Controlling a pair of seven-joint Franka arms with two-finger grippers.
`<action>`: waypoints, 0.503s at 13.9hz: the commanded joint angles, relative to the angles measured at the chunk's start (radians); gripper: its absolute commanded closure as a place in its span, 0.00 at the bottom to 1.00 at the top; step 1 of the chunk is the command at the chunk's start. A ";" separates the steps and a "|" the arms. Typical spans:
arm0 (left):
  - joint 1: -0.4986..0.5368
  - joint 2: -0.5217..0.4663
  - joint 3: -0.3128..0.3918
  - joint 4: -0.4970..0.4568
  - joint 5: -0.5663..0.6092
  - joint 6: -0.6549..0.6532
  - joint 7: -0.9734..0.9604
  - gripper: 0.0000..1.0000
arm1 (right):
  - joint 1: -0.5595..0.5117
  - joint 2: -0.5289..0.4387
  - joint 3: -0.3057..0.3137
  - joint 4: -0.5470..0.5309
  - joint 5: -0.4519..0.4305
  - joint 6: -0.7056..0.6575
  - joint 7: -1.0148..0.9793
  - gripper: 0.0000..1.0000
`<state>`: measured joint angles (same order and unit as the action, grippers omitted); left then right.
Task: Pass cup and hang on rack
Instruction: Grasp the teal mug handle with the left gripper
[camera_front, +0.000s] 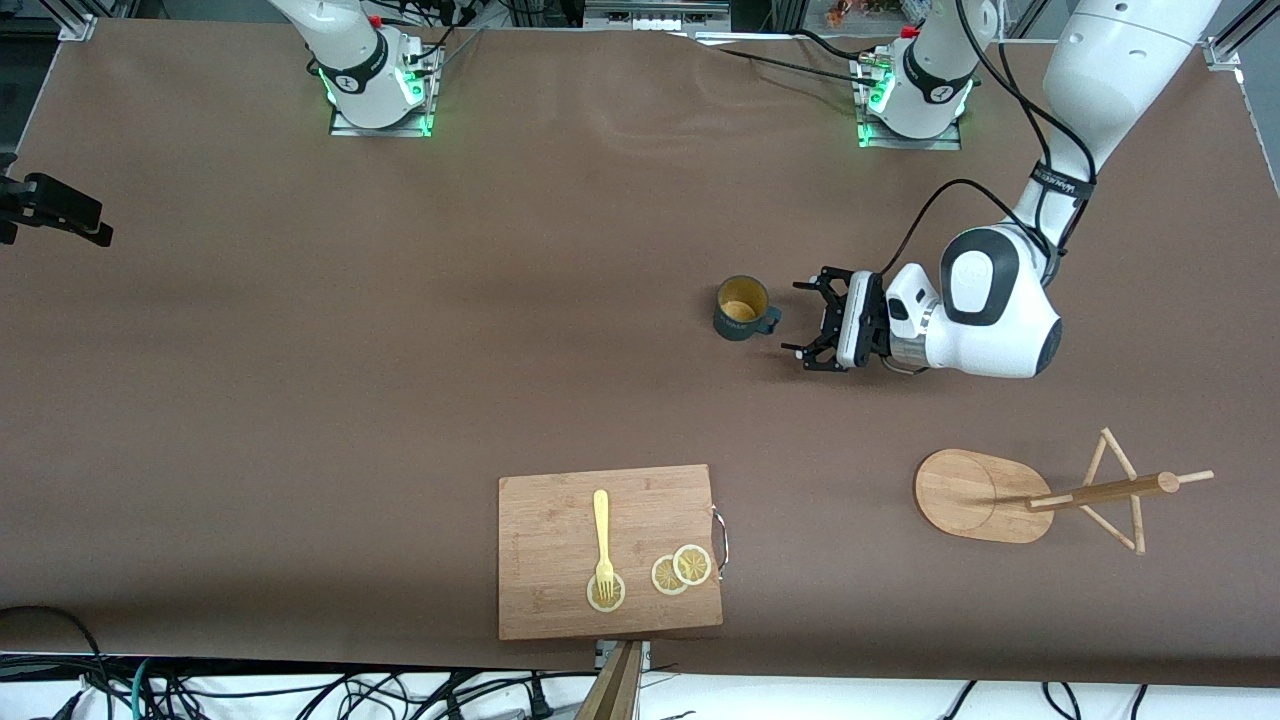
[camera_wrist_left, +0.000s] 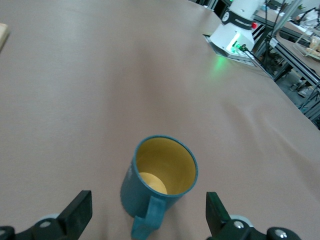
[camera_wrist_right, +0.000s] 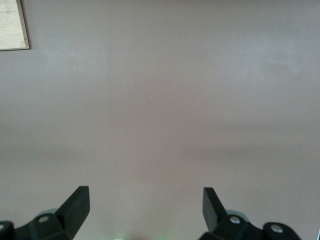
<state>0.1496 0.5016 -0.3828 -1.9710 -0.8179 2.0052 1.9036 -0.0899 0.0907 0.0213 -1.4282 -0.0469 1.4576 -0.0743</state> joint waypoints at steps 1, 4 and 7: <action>0.016 0.034 -0.011 -0.023 -0.041 0.001 0.116 0.00 | -0.011 -0.008 0.003 -0.009 0.021 0.010 0.011 0.00; 0.041 0.156 -0.011 -0.019 -0.144 0.001 0.322 0.00 | -0.011 -0.008 0.003 -0.009 0.021 0.010 0.011 0.00; 0.056 0.209 -0.010 -0.012 -0.198 0.001 0.417 0.01 | -0.013 -0.008 0.003 -0.009 0.021 0.010 0.011 0.00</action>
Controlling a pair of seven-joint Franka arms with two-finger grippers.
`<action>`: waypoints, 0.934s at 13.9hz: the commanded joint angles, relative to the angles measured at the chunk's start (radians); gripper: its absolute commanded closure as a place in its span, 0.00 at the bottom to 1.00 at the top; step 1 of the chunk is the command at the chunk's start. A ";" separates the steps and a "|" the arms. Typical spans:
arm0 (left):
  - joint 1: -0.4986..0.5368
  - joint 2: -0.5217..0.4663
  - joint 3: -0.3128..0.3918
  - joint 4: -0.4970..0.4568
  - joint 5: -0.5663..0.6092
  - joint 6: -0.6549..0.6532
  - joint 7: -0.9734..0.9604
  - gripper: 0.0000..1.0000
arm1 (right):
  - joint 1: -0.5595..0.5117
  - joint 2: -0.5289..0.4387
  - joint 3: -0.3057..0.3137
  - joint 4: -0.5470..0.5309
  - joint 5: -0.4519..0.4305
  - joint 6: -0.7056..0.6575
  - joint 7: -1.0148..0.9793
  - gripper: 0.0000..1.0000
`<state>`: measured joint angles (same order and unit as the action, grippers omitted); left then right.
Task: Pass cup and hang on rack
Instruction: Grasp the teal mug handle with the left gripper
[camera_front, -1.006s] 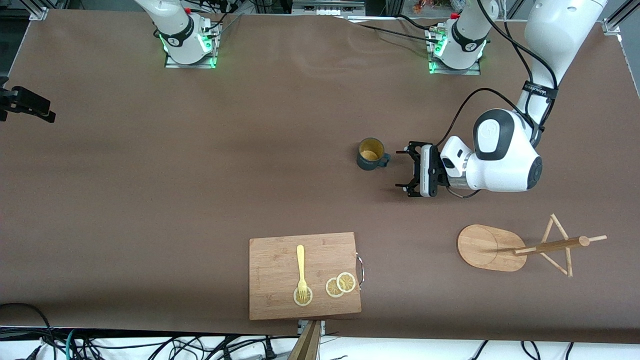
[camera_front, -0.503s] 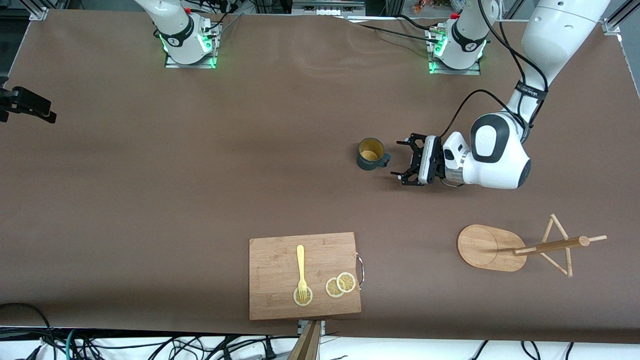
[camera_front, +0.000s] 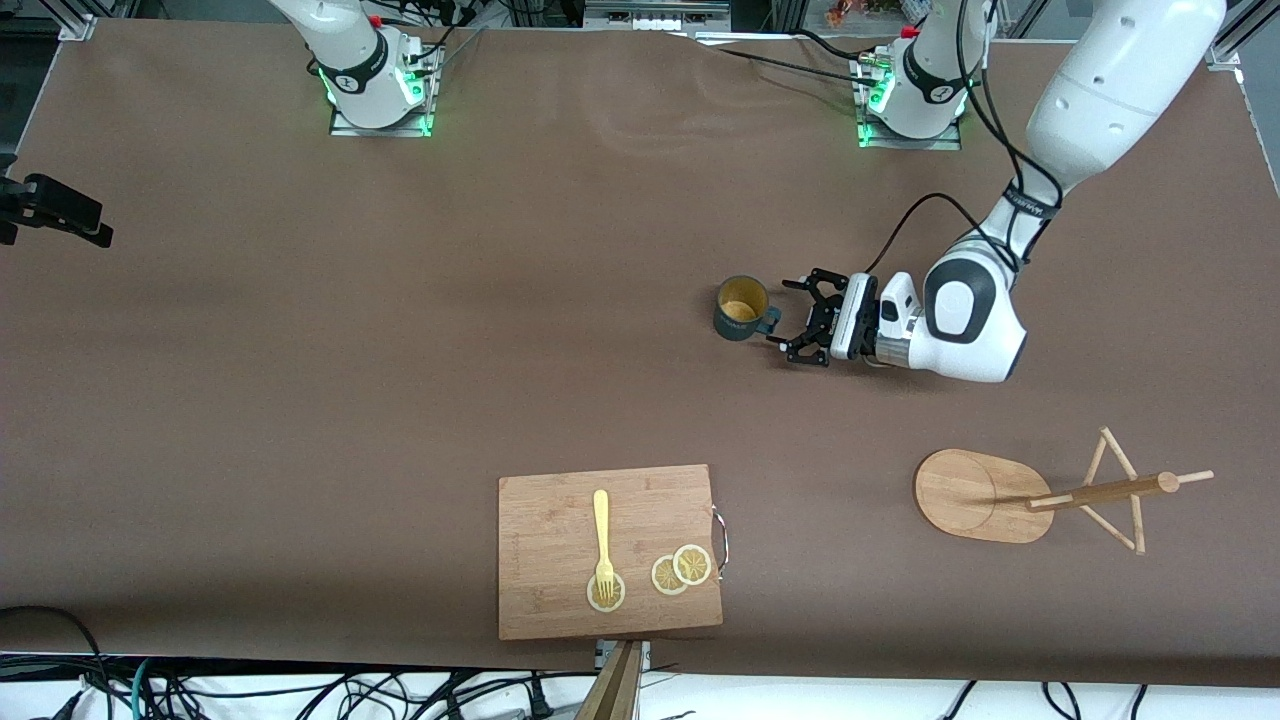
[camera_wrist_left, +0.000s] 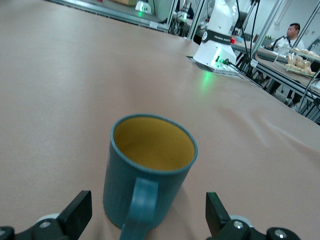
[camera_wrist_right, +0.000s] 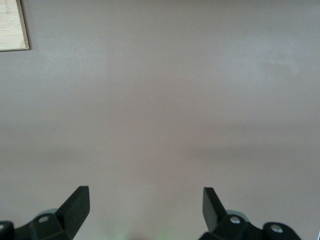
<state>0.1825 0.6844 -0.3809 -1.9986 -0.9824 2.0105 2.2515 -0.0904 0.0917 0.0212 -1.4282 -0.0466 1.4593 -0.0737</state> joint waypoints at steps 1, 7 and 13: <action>0.029 0.029 -0.010 0.014 -0.032 -0.009 0.071 0.04 | -0.012 -0.009 0.003 -0.009 0.022 0.009 0.011 0.00; 0.031 0.075 -0.012 0.017 -0.058 -0.009 0.108 0.47 | -0.012 -0.009 0.003 -0.008 0.027 0.009 0.011 0.00; 0.034 0.078 -0.012 0.017 -0.084 -0.013 0.105 0.93 | -0.012 -0.009 0.003 -0.008 0.025 0.009 0.009 0.00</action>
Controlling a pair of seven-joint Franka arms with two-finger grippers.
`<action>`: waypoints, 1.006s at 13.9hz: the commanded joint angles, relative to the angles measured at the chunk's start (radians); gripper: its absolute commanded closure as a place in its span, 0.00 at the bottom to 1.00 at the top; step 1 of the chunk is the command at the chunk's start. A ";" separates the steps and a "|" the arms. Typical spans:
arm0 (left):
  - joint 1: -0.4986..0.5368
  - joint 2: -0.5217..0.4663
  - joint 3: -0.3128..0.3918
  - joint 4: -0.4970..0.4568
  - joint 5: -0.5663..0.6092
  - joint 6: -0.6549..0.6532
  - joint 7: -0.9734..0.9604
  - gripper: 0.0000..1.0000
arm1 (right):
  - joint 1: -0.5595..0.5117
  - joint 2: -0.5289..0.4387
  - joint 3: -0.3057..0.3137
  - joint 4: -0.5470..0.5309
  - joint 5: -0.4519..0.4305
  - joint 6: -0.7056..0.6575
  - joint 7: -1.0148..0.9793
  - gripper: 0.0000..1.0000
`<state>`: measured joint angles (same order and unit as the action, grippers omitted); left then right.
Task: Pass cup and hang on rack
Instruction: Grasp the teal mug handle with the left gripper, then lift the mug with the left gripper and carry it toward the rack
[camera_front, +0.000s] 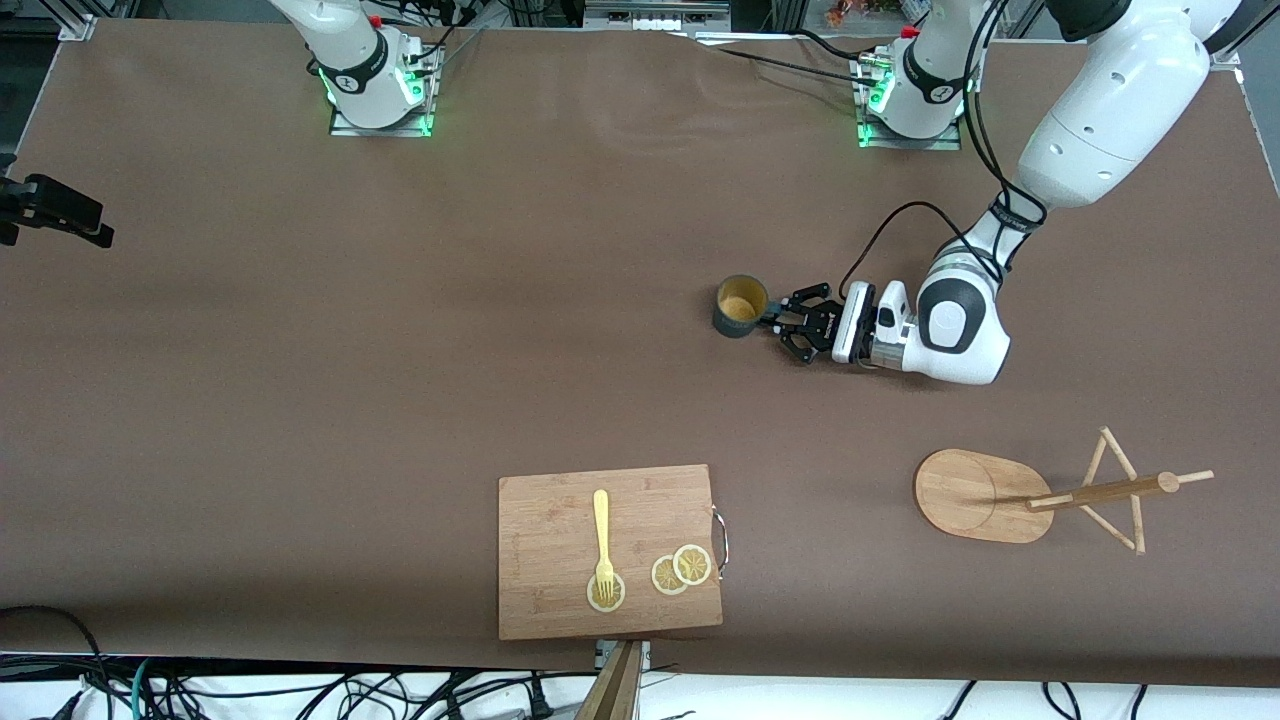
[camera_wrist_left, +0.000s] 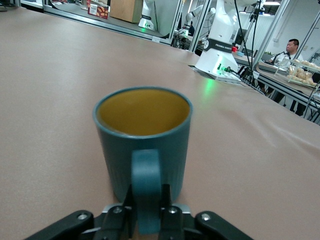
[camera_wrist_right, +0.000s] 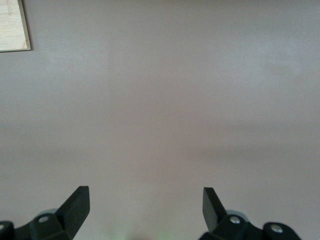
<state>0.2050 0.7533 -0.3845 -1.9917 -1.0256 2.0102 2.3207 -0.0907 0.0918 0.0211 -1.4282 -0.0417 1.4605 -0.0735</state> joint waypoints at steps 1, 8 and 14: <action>0.013 0.009 -0.010 0.010 -0.045 -0.019 0.034 0.94 | -0.011 -0.009 0.003 -0.008 0.020 0.008 0.009 0.00; 0.077 0.005 -0.008 -0.005 -0.163 -0.194 -0.059 1.00 | -0.011 -0.009 0.003 -0.008 0.020 0.009 0.009 0.00; 0.342 -0.015 -0.007 -0.100 -0.169 -0.316 -0.136 1.00 | -0.011 -0.009 0.003 -0.008 0.019 0.009 0.011 0.00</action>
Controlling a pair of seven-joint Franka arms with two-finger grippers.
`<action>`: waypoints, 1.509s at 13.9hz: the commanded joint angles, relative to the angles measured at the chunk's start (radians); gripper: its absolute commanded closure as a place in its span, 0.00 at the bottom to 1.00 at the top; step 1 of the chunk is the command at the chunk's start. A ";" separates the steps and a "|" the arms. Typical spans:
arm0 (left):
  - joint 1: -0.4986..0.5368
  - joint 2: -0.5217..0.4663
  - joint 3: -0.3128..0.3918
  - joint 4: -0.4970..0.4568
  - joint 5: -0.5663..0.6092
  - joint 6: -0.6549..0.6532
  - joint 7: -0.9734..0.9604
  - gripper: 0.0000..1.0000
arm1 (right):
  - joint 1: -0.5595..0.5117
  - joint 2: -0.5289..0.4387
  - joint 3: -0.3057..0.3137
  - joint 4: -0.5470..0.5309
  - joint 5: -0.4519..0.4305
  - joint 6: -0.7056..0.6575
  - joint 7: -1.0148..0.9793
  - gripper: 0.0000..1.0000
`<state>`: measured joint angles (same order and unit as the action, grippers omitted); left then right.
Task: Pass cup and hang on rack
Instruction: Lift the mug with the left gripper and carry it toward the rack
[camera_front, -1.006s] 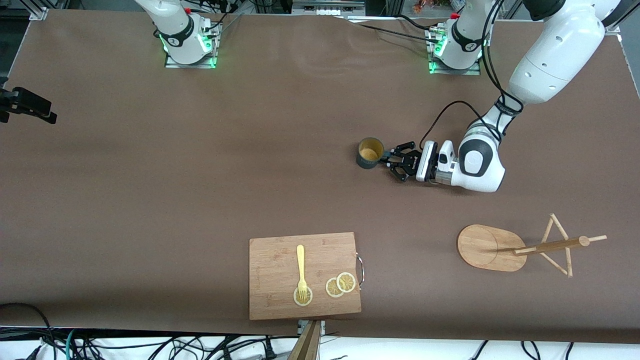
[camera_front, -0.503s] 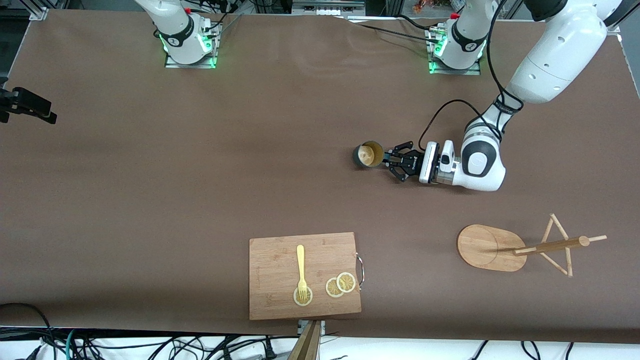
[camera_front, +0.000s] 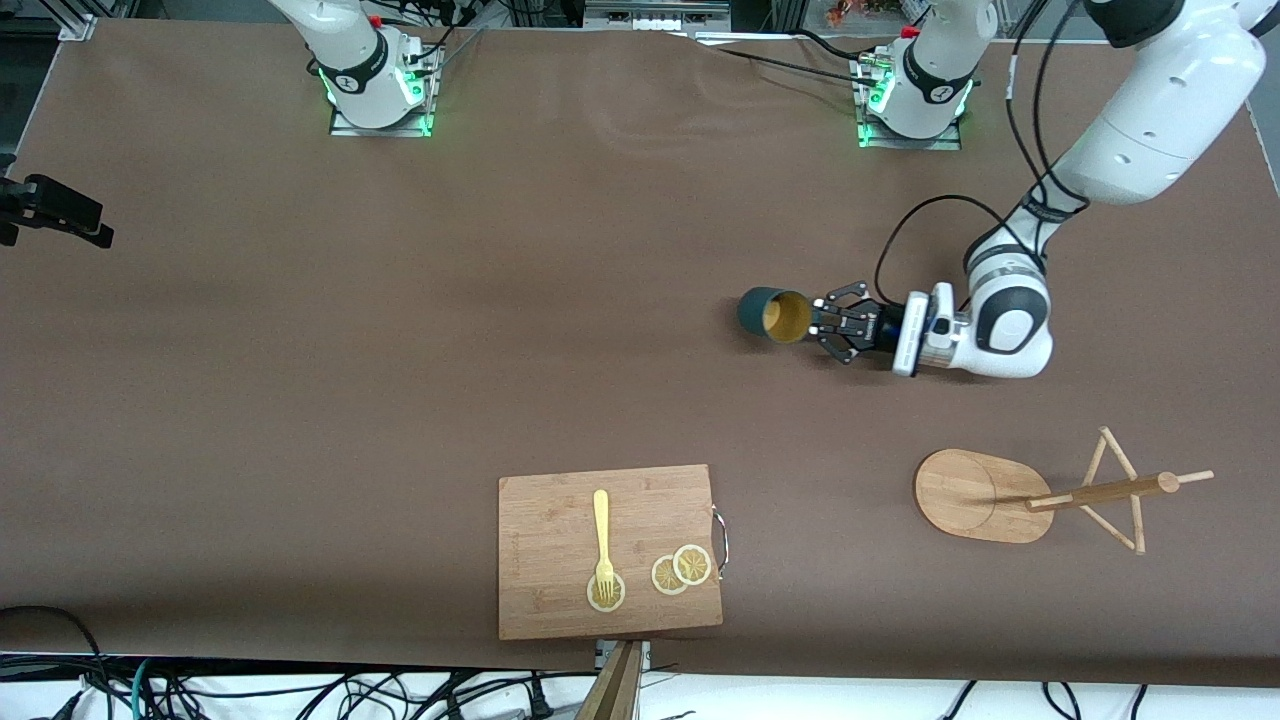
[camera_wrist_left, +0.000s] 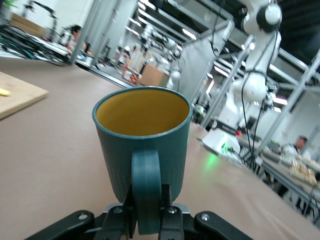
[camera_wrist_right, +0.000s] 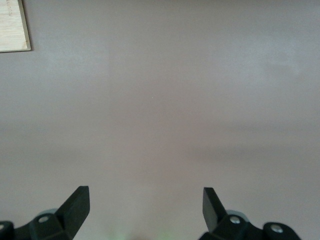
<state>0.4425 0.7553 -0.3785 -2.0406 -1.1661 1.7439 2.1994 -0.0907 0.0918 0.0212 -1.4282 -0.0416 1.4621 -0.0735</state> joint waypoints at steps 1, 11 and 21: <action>0.160 -0.017 -0.013 -0.064 -0.027 -0.061 -0.027 1.00 | -0.011 -0.009 0.003 -0.008 0.019 0.007 0.009 0.00; 0.525 -0.210 -0.008 -0.112 0.074 -0.155 -0.749 1.00 | -0.012 -0.009 0.002 -0.001 0.019 0.007 0.001 0.00; 0.493 -0.323 -0.025 0.075 0.135 -0.156 -1.507 1.00 | -0.023 -0.001 0.002 0.003 0.019 0.006 -0.003 0.00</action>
<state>0.9687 0.4639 -0.3978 -2.0277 -1.0626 1.5919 0.8341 -0.0976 0.0920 0.0175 -1.4280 -0.0416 1.4651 -0.0736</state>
